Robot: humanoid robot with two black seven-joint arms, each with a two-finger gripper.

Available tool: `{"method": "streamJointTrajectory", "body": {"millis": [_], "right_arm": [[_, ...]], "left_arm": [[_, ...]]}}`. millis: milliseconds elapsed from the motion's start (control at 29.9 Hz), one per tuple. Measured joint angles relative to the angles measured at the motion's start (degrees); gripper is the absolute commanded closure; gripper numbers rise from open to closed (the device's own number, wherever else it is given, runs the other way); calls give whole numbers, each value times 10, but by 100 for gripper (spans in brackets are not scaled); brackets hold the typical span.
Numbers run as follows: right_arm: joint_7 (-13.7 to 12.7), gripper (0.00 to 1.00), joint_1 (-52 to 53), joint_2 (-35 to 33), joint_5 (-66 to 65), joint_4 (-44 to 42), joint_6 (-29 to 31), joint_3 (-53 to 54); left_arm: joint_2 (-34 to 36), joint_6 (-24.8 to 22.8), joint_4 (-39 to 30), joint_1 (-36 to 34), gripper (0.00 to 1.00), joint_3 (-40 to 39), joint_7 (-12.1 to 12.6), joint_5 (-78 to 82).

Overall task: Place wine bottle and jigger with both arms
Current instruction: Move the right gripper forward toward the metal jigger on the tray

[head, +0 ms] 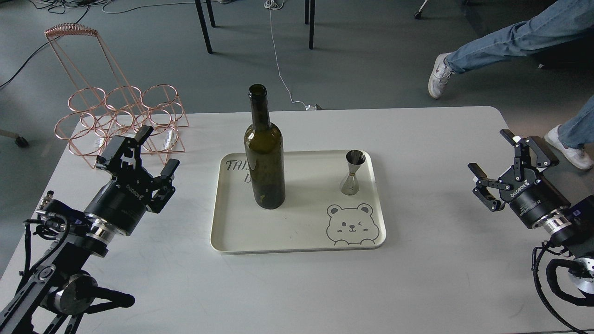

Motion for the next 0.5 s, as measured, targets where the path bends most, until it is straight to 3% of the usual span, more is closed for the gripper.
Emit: {"method": "streamJointTrajectory", "body": {"millis": [267,434,501], "right_arm": [[0,1,7,-30,-60,38,0,-4],[0,1,30,-68,-267,90,-4,-2],[0,1,35,-78,-375,115,-37,-2]], "left_arm": [[-4,-1,-1,4,2,-3,-37,-1],[-5,-2,-1,3,2,-4,-41,-3],[-5,-2,-1,3,2,-3,-41,-3]]}}
